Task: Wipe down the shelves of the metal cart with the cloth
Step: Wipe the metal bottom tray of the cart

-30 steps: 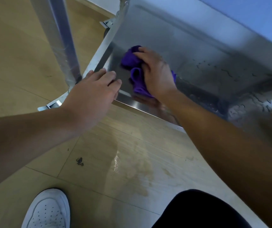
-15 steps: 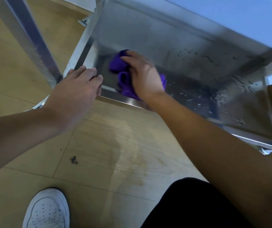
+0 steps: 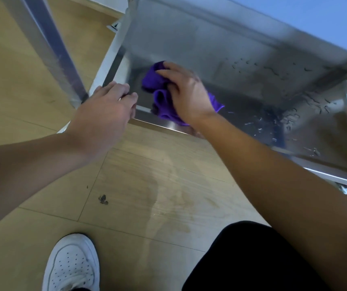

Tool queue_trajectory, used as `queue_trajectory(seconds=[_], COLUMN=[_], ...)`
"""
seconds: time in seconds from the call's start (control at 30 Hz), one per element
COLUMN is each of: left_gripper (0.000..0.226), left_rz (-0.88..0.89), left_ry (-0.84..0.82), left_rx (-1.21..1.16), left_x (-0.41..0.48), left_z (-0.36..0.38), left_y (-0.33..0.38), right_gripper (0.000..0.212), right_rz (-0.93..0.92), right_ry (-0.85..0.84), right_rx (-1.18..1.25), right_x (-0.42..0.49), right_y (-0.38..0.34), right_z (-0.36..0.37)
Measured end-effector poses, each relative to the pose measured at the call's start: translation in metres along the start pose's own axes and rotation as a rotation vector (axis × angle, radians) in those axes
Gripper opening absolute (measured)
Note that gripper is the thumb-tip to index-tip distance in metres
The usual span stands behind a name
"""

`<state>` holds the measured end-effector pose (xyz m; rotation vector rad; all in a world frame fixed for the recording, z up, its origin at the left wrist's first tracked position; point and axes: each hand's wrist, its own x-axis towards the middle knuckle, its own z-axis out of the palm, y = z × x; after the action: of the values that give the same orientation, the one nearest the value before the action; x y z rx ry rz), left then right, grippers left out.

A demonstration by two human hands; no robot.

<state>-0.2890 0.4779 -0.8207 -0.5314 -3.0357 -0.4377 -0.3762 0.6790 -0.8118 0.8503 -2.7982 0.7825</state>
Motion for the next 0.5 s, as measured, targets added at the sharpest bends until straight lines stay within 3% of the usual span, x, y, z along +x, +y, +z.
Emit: queue_trajectory(seconds=[0.07, 0.17, 0.33, 0.4, 0.5], left_gripper=[0.029, 0.034, 0.02, 0.016, 0.031], left_rz=[-0.05, -0.129, -0.141, -0.151, -0.089], left_ry=[-0.009, 0.175, 0.171, 0.187, 0.198], left_rx=[-0.059, 0.063, 0.047, 0.075, 0.084], left_x=[-0.007, -0.028, -0.025, -0.018, -0.01], left_z=[-0.001, -0.003, -0.005, -0.009, -0.019], left_y=[0.01, 0.034, 0.043, 0.05, 0.072], right_gripper=[0.042, 0.051, 0.055, 0.049, 0.044], right_rz=[0.112, 0.371, 0.047, 0.039, 0.076], right_ry=[0.091, 0.161, 0.023, -0.058, -0.041], right_rx=[-0.03, -0.096, -0.02, -0.021, -0.043], right_x=[0.002, 0.004, -0.01, -0.01, -0.013], right_y=[0.028, 0.046, -0.012, -0.018, -0.003], right_z=[-0.014, -0.026, -0.001, 0.0, -0.007])
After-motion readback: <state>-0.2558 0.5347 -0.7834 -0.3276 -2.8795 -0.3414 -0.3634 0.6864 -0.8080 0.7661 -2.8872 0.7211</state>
